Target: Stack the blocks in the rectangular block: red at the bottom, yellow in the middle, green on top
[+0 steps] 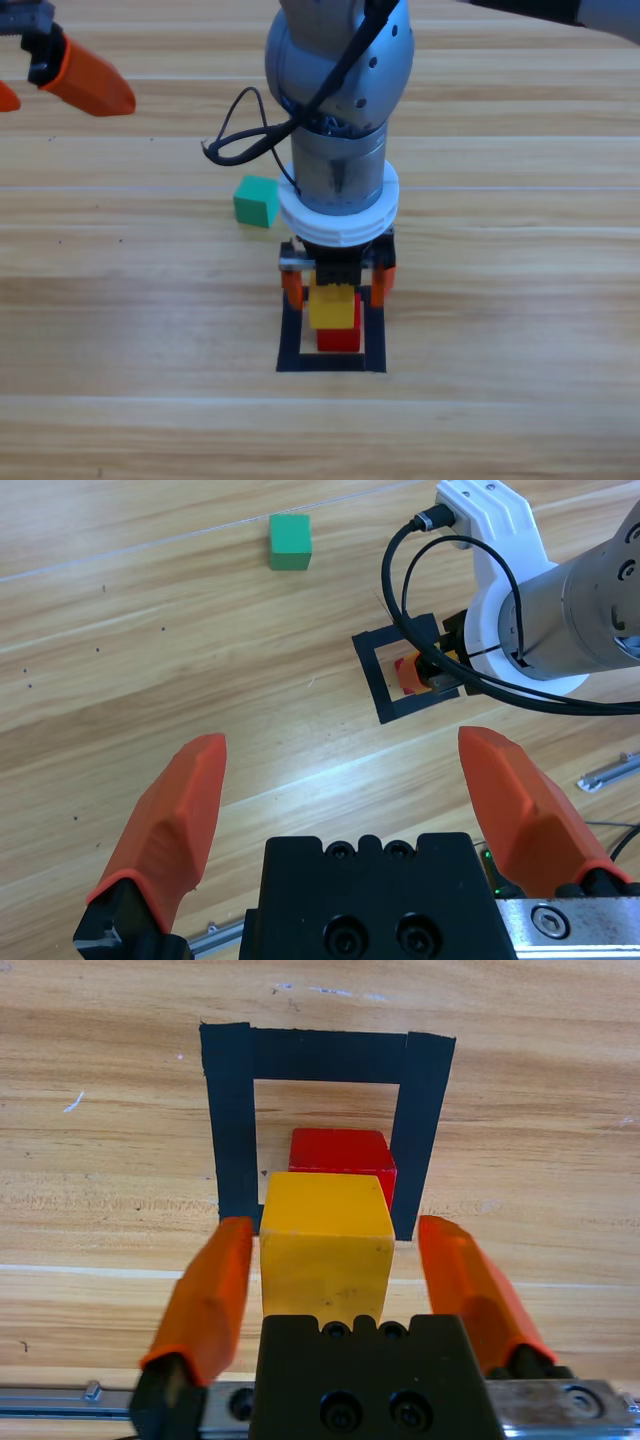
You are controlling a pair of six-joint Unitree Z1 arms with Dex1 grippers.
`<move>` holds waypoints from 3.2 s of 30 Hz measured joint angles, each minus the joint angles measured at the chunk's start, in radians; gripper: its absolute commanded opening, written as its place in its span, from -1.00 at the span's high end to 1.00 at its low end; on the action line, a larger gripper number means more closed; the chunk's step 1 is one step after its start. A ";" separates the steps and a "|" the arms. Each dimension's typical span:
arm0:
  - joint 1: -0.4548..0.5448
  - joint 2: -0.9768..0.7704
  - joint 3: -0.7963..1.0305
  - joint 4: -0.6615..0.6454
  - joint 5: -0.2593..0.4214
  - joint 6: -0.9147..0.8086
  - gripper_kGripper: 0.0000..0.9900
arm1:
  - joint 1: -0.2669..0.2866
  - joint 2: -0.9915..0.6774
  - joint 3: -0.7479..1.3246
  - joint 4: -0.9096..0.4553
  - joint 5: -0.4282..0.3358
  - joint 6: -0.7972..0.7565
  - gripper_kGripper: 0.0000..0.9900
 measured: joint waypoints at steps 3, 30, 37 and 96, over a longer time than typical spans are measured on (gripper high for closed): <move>0.000 0.000 0.000 0.000 0.000 0.000 -1.00 | 0.000 0.000 0.000 0.000 -0.002 -0.005 -1.00; 0.126 0.303 -0.285 0.021 -0.071 0.051 -1.00 | -0.104 -0.632 0.669 -0.400 0.160 -0.825 -1.00; 0.155 0.595 -0.424 0.073 -0.072 0.051 -1.00 | -0.192 -0.932 1.267 -0.882 0.307 -1.054 -1.00; 0.250 1.171 -0.977 0.386 -0.119 0.086 -0.91 | -0.192 -1.294 1.639 -1.183 0.509 -1.369 -0.97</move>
